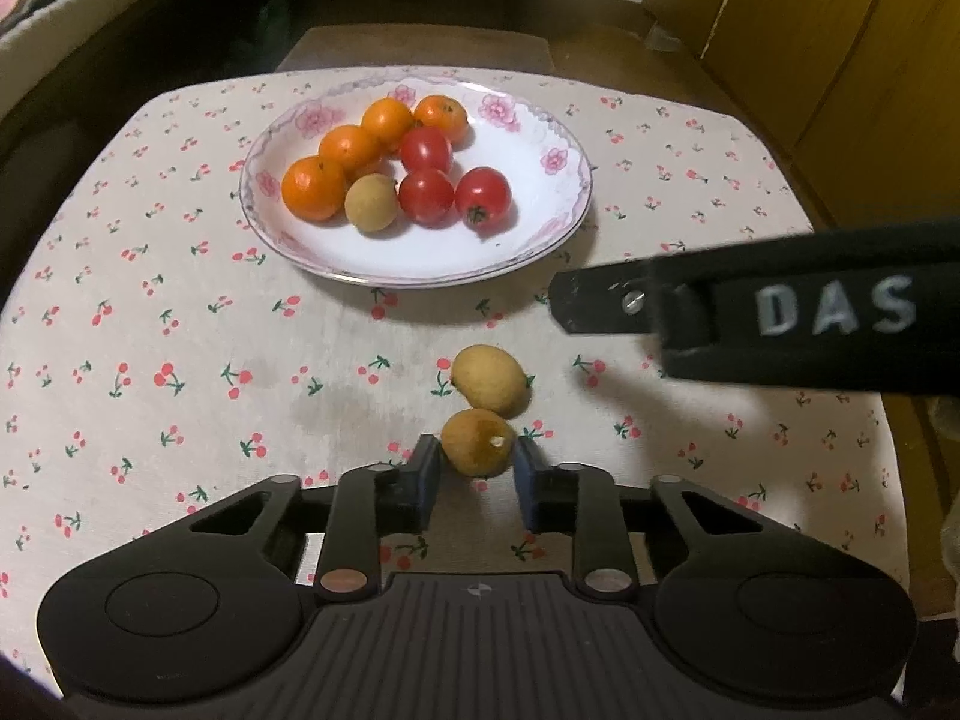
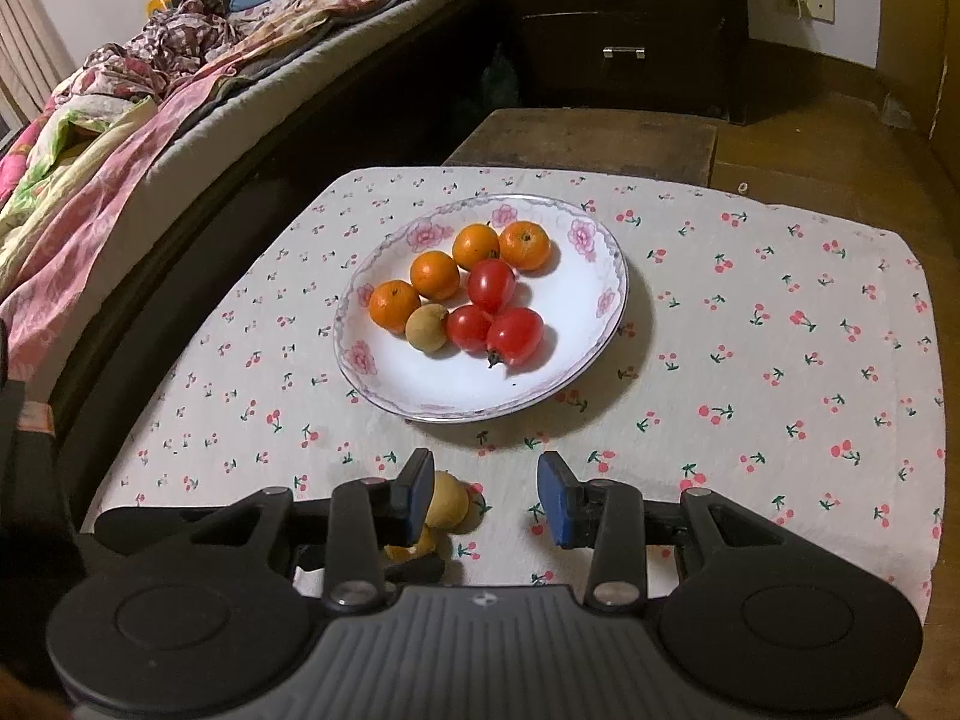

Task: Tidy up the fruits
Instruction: 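Open both grippers and withdraw them from the bowl toward the remaining brown fruits, then grasp a brown fruit with the left gripper while the right gripper grasps the other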

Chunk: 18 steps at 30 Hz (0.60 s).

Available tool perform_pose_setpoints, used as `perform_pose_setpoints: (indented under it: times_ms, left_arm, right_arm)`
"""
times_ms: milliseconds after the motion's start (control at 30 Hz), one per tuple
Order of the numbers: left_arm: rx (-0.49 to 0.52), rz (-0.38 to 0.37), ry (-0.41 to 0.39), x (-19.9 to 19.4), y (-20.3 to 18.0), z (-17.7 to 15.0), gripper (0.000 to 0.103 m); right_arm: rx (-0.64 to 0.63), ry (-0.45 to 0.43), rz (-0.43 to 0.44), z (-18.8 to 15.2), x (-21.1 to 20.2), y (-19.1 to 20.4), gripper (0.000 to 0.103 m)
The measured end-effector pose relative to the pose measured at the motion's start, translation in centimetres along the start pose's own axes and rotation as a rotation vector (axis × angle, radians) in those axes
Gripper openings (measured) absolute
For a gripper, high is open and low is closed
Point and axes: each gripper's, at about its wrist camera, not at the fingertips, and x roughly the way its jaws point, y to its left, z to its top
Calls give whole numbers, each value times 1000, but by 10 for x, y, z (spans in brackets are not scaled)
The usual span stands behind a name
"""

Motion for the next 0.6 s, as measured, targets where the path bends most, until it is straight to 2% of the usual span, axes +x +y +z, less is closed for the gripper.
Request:
perform_pose_setpoints:
  times_ms: [233,600]
  left_arm:
    - [26,-1,-7,-11,2,-4,34]
    - [-9,5,12,-22,29,-15,34]
  right_arm:
    - [-5,36,9,-2,11,4,38]
    - [-41,111,26,-8,41,22,38]
